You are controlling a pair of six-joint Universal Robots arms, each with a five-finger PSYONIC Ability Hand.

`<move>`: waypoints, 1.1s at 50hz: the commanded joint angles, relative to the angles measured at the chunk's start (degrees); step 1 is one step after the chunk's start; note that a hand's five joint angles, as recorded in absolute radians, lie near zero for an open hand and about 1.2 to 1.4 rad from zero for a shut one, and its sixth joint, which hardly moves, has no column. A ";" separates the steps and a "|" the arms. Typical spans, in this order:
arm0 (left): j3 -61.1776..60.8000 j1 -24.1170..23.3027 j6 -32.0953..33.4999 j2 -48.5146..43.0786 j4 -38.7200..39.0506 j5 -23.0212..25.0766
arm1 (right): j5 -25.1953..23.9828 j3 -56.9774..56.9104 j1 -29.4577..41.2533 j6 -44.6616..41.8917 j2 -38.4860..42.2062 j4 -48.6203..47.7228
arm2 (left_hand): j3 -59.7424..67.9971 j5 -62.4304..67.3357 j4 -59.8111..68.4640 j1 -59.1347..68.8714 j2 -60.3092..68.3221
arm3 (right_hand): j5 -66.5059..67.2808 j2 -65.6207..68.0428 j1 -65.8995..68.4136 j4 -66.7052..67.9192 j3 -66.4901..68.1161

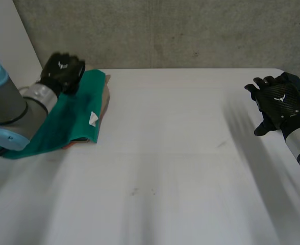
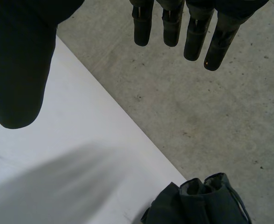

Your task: Fold the laundry.

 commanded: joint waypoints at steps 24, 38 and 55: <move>3.73 5.28 6.34 -11.22 -4.61 0.34 | -0.15 0.64 0.20 -0.04 0.28 0.17 | -27.65 -25.66 -28.15 -26.15 -28.10 | -3.31 -2.73 -1.60 -3.67 -2.26; 5.23 4.40 6.25 -13.16 -3.82 1.05 | -0.06 0.47 0.20 -0.13 1.95 0.08 | 12.03 14.03 11.53 13.54 11.59 | -3.31 -2.73 -1.60 -3.67 -2.26; 0.57 -10.09 -14.04 7.75 -3.38 -2.56 | 0.11 0.29 -0.15 -0.04 1.33 0.08 | 12.03 14.03 11.53 13.54 11.59 | -3.31 -2.73 -1.60 -3.67 -2.26</move>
